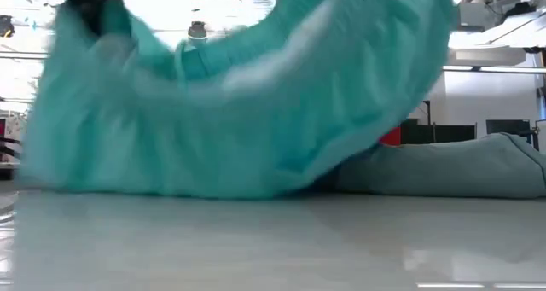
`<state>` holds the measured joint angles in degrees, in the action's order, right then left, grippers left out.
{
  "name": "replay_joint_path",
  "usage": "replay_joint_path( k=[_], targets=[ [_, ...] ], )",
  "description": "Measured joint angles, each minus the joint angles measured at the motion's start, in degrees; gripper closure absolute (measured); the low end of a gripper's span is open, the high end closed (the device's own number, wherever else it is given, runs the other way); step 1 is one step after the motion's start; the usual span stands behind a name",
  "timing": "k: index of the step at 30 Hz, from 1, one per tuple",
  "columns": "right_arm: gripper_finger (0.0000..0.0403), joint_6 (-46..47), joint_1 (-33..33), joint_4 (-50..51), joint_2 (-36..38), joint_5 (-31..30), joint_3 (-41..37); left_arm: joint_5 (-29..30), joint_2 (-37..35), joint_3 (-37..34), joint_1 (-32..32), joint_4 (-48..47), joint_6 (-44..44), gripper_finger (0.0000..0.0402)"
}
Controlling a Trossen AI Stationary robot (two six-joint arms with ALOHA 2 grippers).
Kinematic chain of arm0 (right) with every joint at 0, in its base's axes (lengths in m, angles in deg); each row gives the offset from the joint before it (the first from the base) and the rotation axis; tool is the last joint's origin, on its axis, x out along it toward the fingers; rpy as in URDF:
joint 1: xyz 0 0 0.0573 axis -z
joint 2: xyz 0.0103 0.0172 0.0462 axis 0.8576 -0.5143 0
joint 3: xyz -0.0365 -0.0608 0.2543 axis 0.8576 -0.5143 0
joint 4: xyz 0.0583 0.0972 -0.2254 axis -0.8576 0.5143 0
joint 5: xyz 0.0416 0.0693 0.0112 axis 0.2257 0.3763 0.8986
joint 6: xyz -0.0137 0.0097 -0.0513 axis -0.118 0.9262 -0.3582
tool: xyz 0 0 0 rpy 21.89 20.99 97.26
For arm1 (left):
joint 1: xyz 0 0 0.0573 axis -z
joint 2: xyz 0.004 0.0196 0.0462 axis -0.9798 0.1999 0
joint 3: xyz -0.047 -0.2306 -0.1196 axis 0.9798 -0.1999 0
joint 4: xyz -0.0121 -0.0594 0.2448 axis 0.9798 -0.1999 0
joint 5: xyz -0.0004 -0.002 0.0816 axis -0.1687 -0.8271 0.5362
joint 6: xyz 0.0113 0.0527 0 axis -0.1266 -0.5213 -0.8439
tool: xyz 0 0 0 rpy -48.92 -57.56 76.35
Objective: Fold Laundry from Bin
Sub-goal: Remove the light blue shorts from the red bin on the table
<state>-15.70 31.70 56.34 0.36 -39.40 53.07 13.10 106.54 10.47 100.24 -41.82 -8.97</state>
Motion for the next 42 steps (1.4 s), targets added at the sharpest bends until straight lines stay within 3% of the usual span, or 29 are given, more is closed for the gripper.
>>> replay_joint_path(
  k=[5, 9, 18, 25, 28, 31, 34, 38, 42],
  targets=[
    [0.0385, 7.21, -5.04, -11.86, -5.92, -7.69, -6.83, -6.57, 0.31, -20.85, 7.30, 35.04, 8.17, 0.0401],
    [0.0385, 7.81, -7.67, -14.57, -10.83, -8.83, -6.78, -6.64, 1.12, -27.64, 10.48, 48.60, 14.42, 0.0401],
    [0.0382, 13.51, -11.46, -8.59, -12.26, -12.39, -4.87, -6.43, 0.96, -28.45, 14.26, 43.38, 18.52, 0.0401],
    [0.0383, 19.29, -10.61, -15.45, -9.70, -20.10, -3.50, -3.40, 0.96, -28.45, 14.18, 37.14, 14.89, 0.0401],
    [0.0383, 23.36, -9.99, -19.27, -9.56, -20.24, -2.50, -4.15, 0.96, -28.45, 13.73, 34.40, 11.78, 0.0401],
    [0.0383, 26.72, -10.18, -18.90, -9.61, -20.87, -1.71, -6.71, 0.96, -28.45, 12.80, 27.92, 9.29, 0.0401],
    [0.0383, 27.62, -11.05, -16.79, -9.56, -20.72, -1.53, -5.70, 0.96, -28.45, 12.63, 22.27, 6.81, 0.0401],
    [0.0377, 30.59, -12.84, -10.72, -11.83, -18.27, -1.59, -2.44, 0.96, -28.45, 12.71, 23.69, 1.60, 0.0401],
    [0.0352, 31.58, -13.64, -13.53, -16.35, -18.25, -1.55, 0.61, 1.01, -28.45, 12.71, 26.93, -2.46, 0.0401]
  ],
)
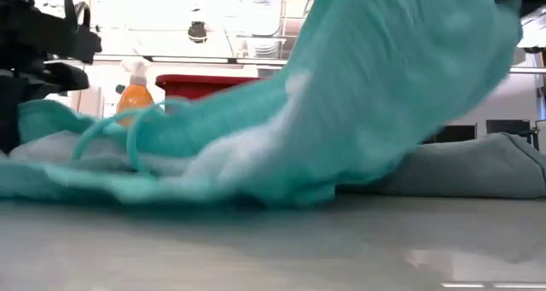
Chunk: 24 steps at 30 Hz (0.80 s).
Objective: Fold Laundry from Bin
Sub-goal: Remove the light blue shorts from the red bin on the table
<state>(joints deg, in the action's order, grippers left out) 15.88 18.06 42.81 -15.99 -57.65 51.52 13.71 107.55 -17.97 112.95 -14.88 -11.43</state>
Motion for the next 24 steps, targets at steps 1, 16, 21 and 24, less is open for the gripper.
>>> replay_joint_path(
  k=[1, 16, 21, 24],
  targets=[
    [0.0344, -0.78, -0.25, -0.56, -1.29, 0.24, 0.00, 0.49, -0.02, 0.00, 0.00, 0.73, -0.94, 0.0401],
    [0.0173, -2.74, -4.80, 26.94, -6.39, 4.52, 15.87, -1.79, 0.04, 0.00, 0.00, 1.56, -2.74, 0.0401],
    [0.0153, -7.30, -6.19, 27.30, -9.32, 4.95, 18.88, -0.03, 0.04, 0.00, 0.00, 2.43, -2.87, 0.0401],
    [0.0153, -11.42, -6.21, 24.49, -12.29, 4.57, 19.54, 1.23, 0.04, 0.00, 0.07, 2.67, -3.08, 0.0401]
  ],
)
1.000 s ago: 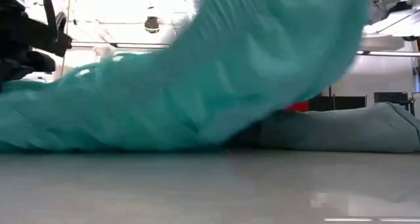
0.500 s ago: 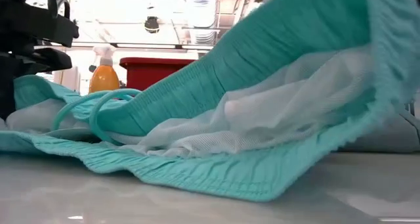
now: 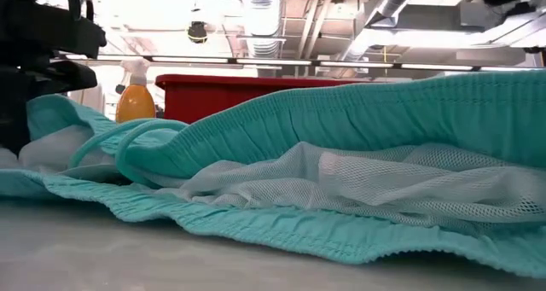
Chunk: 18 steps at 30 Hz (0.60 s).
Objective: Fold Laundry from Bin
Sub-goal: Remove the light blue shorts from the red bin on the table
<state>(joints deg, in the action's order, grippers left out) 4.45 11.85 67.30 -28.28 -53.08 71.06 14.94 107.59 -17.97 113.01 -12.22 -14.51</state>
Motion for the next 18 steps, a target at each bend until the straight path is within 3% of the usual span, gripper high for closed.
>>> replay_joint_path(
  k=[10, 18],
  targets=[
    [0.0152, -6.14, 0.81, 0.06, -9.79, -5.13, 7.11, -0.48, 0.00, 0.00, 0.02, 0.24, -0.62, 0.0401],
    [0.0152, -5.18, 0.61, 4.18, -12.44, -14.31, 11.81, -1.71, 0.00, 0.00, 0.02, 0.85, -0.63, 0.0401]
  ],
)
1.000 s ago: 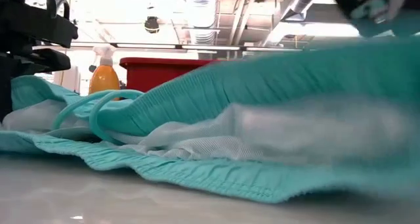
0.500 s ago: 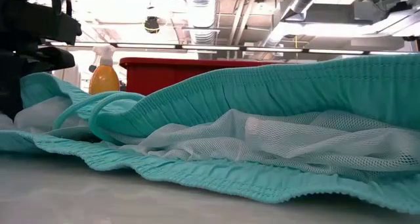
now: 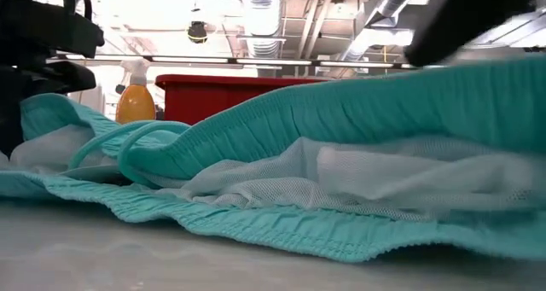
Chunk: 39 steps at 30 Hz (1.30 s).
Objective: Fold Laundry from Bin
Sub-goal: Remove the light blue shorts from the red bin on the table
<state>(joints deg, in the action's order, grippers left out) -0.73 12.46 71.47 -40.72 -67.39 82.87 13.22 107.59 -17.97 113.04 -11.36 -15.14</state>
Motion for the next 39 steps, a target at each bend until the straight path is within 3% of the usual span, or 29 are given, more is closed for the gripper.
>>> replay_joint_path(
  k=[8, 12, 17, 22, 26, 34, 39],
  targets=[
    [0.0152, 8.45, -0.63, 8.51, -0.50, 0.36, 1.04, 0.19, 0.00, 0.00, 0.00, 0.02, 0.00, 0.0401],
    [0.0152, 5.88, -0.57, 7.46, -0.50, 0.38, 1.04, 0.19, 0.00, 0.00, 0.00, 0.07, 0.04, 0.0401],
    [0.0154, 4.34, -0.54, 7.38, -2.46, 6.27, 1.08, -0.20, 0.00, 0.00, 0.00, 0.12, 0.09, 0.0401],
    [0.0167, 2.20, -0.50, 6.88, -4.13, 6.42, 1.03, 0.39, 0.00, 0.00, 0.00, 0.89, 0.11, 0.0401],
    [0.0211, 1.99, -0.52, 7.92, -4.15, 6.14, 1.04, -0.82, 0.02, 0.00, 0.00, 3.24, -0.26, 0.0401],
    [0.0380, 2.08, -0.79, 11.03, -3.71, 6.61, 1.35, -1.48, 0.02, 0.00, 0.20, 4.68, -3.78, 0.0401],
    [0.0368, 5.08, -1.54, 14.59, -0.77, 6.42, 2.40, -4.00, 0.02, -0.41, 2.33, 6.37, -5.42, 0.0370]
  ],
)
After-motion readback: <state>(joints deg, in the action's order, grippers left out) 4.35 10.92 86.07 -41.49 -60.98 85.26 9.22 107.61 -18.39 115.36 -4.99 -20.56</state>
